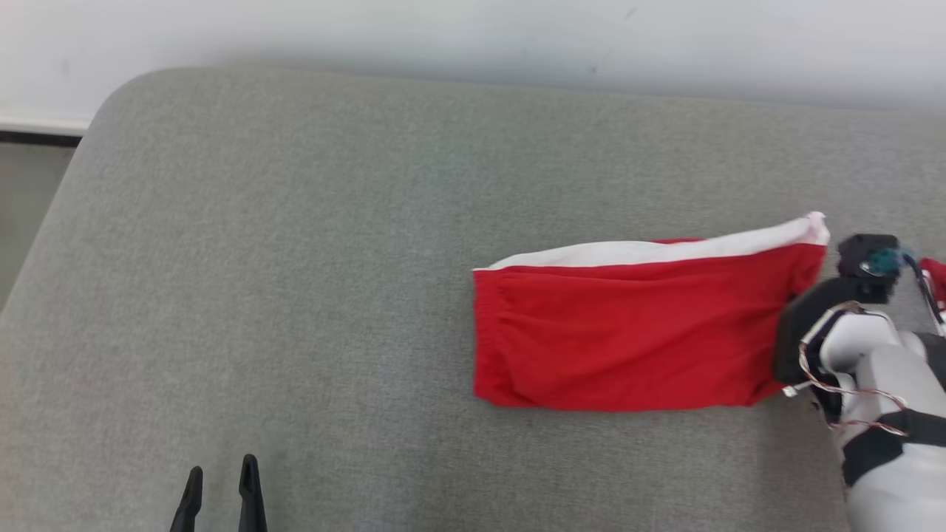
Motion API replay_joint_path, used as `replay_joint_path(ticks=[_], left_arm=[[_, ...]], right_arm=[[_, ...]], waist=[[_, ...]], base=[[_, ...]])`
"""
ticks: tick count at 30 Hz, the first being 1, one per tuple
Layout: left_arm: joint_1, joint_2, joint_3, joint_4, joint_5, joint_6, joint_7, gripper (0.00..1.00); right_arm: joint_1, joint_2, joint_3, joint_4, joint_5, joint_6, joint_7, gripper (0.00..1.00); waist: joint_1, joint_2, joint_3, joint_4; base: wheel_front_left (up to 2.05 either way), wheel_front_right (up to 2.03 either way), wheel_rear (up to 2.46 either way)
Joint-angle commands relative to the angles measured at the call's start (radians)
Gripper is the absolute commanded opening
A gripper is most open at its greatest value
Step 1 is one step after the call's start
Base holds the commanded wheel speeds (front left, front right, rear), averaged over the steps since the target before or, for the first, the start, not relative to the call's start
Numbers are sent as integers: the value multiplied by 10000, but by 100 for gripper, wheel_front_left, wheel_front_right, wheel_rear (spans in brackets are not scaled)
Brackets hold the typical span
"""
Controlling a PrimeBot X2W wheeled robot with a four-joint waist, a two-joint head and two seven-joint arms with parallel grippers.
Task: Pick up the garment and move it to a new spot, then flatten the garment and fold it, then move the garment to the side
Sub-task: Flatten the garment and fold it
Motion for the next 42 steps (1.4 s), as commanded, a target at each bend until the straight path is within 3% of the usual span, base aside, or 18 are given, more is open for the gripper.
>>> replay_joint_path(ticks=[1,10,15,24,40,41,42], left_arm=[[95,-37,10,14,-44,-12,-26,100],[213,-48,-193,155,-236,-16,-26,100],[269,-82,-325,334,-348,-15,-26,100],[559,-66,-284,432,-452,-7,-26,100],[417,-57,-540,542,-579,-8,-26,100],[414,-61,-520,545,-579,-8,-26,100],[415,-68,-504,548,-577,-8,-26,100]], right_arm=[[261,-186,-205,-118,-183,-46,-230,0],[724,-272,-937,-1044,-1224,-45,-738,0],[741,221,-310,-1617,-1658,-45,-739,0],[924,1017,2129,-1421,-418,-45,-352,0],[549,1086,4555,-251,2208,-45,-570,0],[518,1086,4702,-228,2355,-45,-587,27],[485,1083,4811,-241,2576,-45,-651,100]], waist=[[-1,0,-386,-377],[-1,0,-766,-816],[-1,0,-1181,-810],[-1,0,-1758,-518],[-1,0,-1499,652],[-1,0,-1496,657],[-1,0,-1499,652]], base=[[0,0,0],[0,0,0],[0,0,0],[0,0,0],[0,0,0],[0,0,0],[0,0,0]])
